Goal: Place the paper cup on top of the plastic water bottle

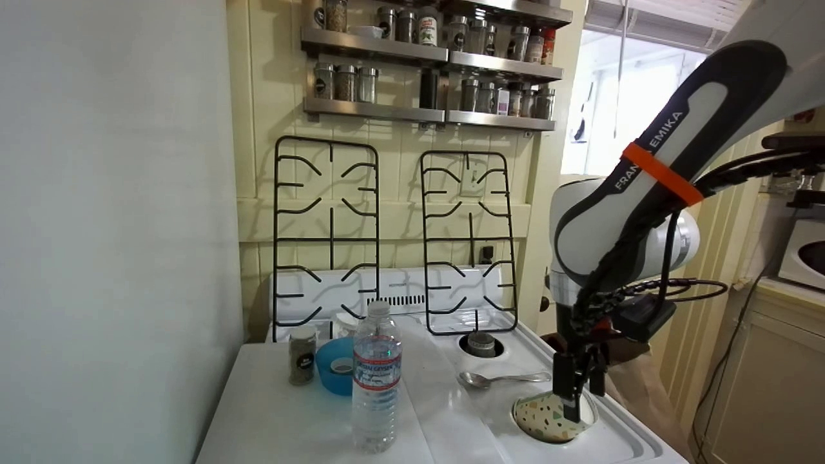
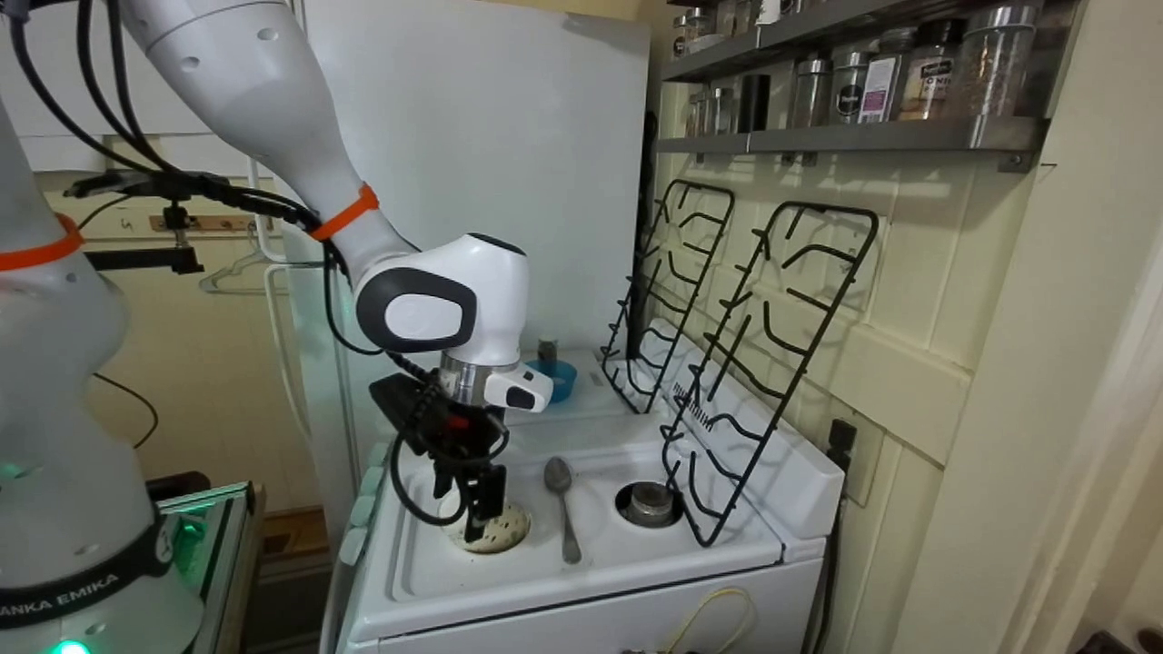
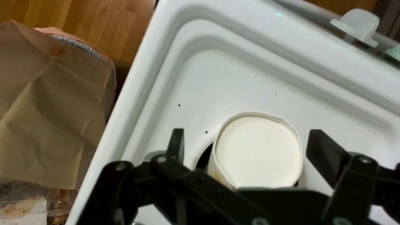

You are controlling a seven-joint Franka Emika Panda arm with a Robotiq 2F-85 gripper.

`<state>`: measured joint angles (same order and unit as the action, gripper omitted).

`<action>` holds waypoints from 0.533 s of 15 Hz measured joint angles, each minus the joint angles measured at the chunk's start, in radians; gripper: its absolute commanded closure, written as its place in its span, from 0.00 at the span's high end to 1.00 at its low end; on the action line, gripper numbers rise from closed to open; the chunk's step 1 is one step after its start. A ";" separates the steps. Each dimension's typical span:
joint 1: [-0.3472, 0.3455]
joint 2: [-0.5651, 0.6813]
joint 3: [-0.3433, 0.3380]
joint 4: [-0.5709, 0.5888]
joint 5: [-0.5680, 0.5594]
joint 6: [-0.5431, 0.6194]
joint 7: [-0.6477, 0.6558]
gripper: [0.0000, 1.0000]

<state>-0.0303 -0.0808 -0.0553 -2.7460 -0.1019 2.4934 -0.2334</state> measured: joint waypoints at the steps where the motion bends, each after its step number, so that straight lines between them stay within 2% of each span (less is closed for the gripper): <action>1: 0.000 0.000 0.000 0.001 0.000 0.014 0.000 1.00; 4: 0.000 0.001 0.001 0.001 0.001 0.036 -0.006 0.99; 5: 0.001 0.002 0.002 0.001 0.002 0.036 -0.010 0.95; 8: 0.001 0.008 0.003 0.001 0.002 0.036 -0.024 0.99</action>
<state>-0.0293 -0.0725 -0.0524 -2.7446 -0.0994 2.5294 -0.2573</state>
